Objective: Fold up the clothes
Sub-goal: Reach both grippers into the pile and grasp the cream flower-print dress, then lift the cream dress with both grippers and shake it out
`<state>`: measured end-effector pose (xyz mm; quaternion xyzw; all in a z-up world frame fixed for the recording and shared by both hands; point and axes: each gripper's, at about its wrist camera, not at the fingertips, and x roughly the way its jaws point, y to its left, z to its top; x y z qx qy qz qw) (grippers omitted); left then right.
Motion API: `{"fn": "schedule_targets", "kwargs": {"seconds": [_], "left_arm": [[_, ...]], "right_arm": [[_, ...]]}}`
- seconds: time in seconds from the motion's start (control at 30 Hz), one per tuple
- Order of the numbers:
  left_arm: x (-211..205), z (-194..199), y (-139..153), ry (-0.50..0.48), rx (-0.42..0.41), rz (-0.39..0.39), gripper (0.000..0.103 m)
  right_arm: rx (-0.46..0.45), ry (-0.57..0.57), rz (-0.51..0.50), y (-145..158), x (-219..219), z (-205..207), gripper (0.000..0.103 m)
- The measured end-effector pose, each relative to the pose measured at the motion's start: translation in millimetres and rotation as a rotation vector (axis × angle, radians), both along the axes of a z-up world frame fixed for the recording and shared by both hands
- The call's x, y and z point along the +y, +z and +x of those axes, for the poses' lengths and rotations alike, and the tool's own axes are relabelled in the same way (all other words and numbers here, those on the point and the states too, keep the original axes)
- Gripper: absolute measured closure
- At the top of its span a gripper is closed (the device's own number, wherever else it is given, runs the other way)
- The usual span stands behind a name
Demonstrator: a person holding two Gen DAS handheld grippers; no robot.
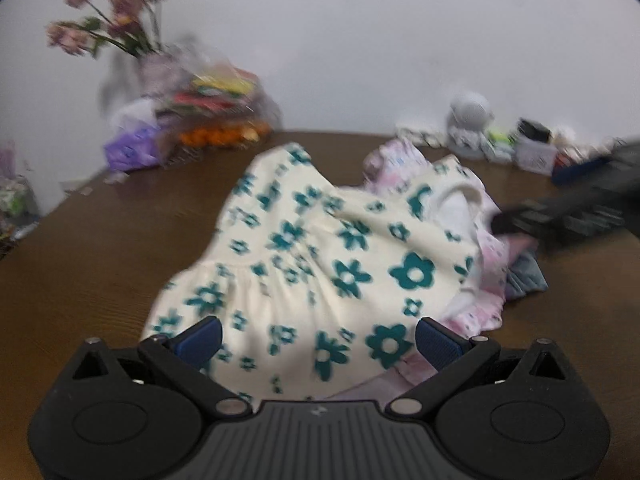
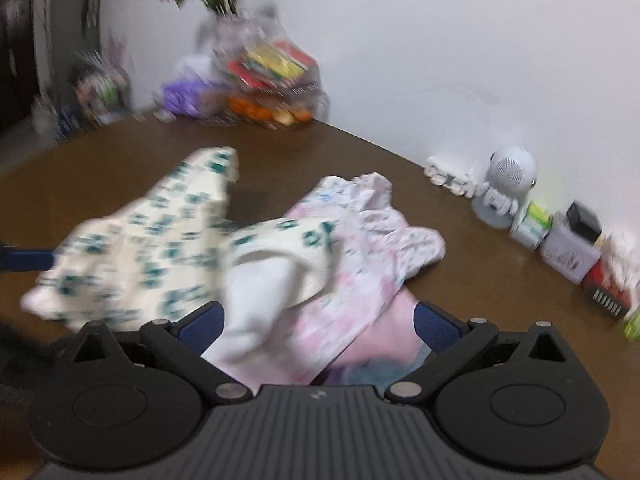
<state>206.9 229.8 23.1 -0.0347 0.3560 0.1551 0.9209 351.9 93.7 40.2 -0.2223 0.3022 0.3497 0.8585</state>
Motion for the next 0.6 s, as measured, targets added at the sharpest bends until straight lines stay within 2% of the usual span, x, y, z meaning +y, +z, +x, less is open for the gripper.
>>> {"fn": "schedule_targets", "kwargs": {"seconds": [0.03,0.1,0.17,0.23,0.27,0.33,0.37,0.43,0.47,0.5,0.53,0.6], "left_arm": [[-2.5,3.3,-3.2,-0.018,0.004,0.007,0.000],[-10.9,12.0,-12.2,-0.051,0.005,0.043,0.001],[-16.1,22.5,-19.4,-0.071,0.005,0.078,0.004],[-15.4,32.9,-24.5,-0.062,-0.001,0.092,0.014],[-12.7,36.7,-25.8,-0.057,-0.007,0.085,0.016],[-7.4,43.4,-27.2,-0.051,-0.019,0.067,0.033],[-4.7,46.4,-27.0,-0.055,-0.023,0.058,0.039],[1.7,48.4,-25.0,-0.061,-0.036,0.034,0.060],[5.1,48.5,-23.4,-0.065,-0.043,0.023,0.065],[9.6,47.9,-21.5,-0.064,-0.051,0.008,0.077],[14.1,46.6,-19.5,-0.060,-0.060,-0.009,0.084],[24.6,41.9,-14.4,-0.051,-0.079,-0.046,0.087]], "right_arm": [[-0.017,-0.020,-0.022,-6.2,7.6,8.3,0.004],[-0.012,-0.036,-0.029,-16.4,17.4,22.3,0.016],[-0.001,-0.039,-0.017,-23.8,25.9,32.0,0.019],[-0.009,-0.027,-0.013,-28.8,33.3,35.5,0.024],[-0.018,-0.018,-0.008,-29.8,35.3,34.9,0.033],[-0.032,0.005,0.023,-28.6,35.0,31.0,0.057],[-0.035,0.019,0.039,-27.6,35.5,30.5,0.062],[-0.027,0.047,0.073,-23.7,36.0,28.7,0.087],[-0.022,0.061,0.089,-21.5,36.1,27.5,0.091],[-0.022,0.075,0.101,-19.1,36.1,25.9,0.097],[-0.029,0.091,0.112,-16.2,35.9,23.7,0.099],[-0.064,0.124,0.138,-7.7,34.8,18.3,0.100]]}}
